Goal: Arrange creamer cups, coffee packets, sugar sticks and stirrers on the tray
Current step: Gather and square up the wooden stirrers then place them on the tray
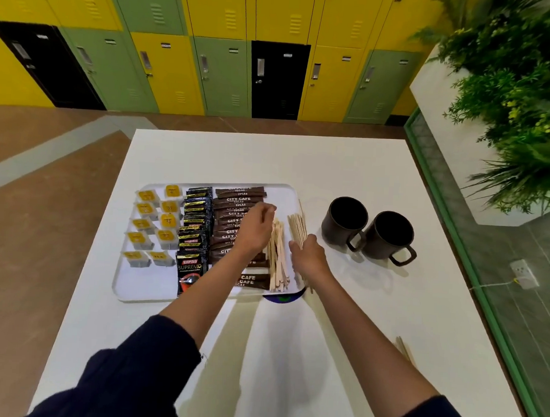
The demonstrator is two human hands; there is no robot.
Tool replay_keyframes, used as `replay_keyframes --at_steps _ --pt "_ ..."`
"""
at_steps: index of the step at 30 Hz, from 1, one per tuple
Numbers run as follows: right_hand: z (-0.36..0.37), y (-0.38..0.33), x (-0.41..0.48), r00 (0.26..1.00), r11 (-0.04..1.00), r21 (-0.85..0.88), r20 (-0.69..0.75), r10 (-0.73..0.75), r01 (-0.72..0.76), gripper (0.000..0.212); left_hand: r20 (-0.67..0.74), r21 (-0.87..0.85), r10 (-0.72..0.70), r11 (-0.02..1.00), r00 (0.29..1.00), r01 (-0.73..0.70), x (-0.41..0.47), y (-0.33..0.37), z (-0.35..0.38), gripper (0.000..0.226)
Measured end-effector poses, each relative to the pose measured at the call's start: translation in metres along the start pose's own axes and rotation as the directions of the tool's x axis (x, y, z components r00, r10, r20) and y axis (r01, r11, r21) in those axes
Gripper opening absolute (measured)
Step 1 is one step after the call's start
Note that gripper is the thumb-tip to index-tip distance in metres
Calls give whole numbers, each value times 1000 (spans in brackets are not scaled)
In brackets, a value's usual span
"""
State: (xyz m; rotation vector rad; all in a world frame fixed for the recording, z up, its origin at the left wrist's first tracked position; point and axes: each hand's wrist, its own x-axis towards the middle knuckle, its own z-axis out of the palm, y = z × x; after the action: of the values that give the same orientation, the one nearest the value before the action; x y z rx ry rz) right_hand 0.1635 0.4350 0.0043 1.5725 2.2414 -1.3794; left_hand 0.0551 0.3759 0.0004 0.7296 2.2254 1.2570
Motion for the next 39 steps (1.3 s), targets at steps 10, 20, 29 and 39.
replay_keyframes --at_steps 10,20,29,39 --pt "30 0 16 987 991 -125 -156 36 -56 25 215 54 29 998 976 -42 34 -11 19 47" --pt "38 2 22 976 975 -218 -197 -94 50 25 240 29 34 999 970 -42 46 -23 29 38" --pt "32 5 16 963 956 -249 -177 -203 156 30 246 89 101 988 964 -126 48 -21 30 33" --pt "16 14 3 968 924 -344 -119 -222 170 34 328 261 136 938 935 -228 50 -19 30 41"
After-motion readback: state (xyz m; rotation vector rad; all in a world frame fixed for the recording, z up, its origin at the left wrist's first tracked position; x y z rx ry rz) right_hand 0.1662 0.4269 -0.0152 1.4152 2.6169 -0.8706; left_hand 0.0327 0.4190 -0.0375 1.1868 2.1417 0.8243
